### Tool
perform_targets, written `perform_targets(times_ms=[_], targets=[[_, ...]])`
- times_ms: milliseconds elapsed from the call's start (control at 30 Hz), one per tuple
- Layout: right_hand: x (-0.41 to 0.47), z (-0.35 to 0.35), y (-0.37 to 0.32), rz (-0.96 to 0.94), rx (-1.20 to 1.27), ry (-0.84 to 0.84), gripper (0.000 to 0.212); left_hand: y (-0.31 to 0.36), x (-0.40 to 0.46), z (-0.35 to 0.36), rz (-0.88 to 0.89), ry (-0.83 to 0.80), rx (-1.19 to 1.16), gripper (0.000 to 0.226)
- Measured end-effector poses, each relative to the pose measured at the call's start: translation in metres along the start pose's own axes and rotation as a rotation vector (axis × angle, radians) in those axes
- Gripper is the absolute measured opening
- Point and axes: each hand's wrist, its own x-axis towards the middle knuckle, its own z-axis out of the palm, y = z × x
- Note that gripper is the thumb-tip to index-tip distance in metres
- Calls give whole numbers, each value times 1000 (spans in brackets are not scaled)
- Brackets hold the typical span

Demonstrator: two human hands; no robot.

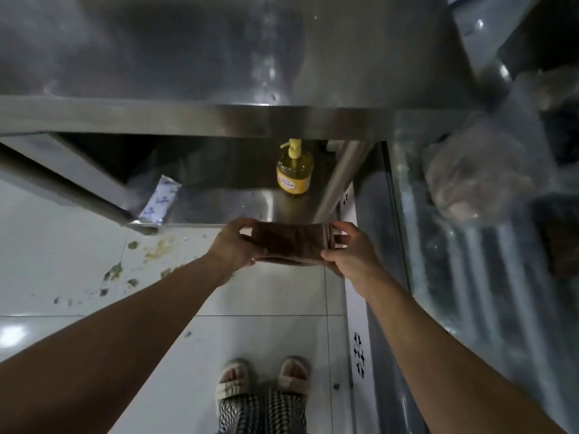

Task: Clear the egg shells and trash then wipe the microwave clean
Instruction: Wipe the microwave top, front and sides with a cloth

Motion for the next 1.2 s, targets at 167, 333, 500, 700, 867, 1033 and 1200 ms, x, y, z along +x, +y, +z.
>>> perform_targets(times_ms=[167,333,500,700,867,1033,1200], targets=[[58,27,40,1,-15,10,60,-39,65,11,24,39,0,54],[120,57,77,-4,-25,36,60,-71,135,17,75,68,62,51],[183,84,106,-21,25,57,62,-95,203,21,128,103,142,51],[257,111,124,-96,-17,106,59,-107,274,27,210,148,208,47],[298,121,132,-166,-46,173,67,-115,319,34,268,187,186,45],[320,126,139,-199,-65,165,67,-121,347,41,290,217,170,49],[318,130,140,-167,-145,62,74,-124,343,39,279,199,304,65]])
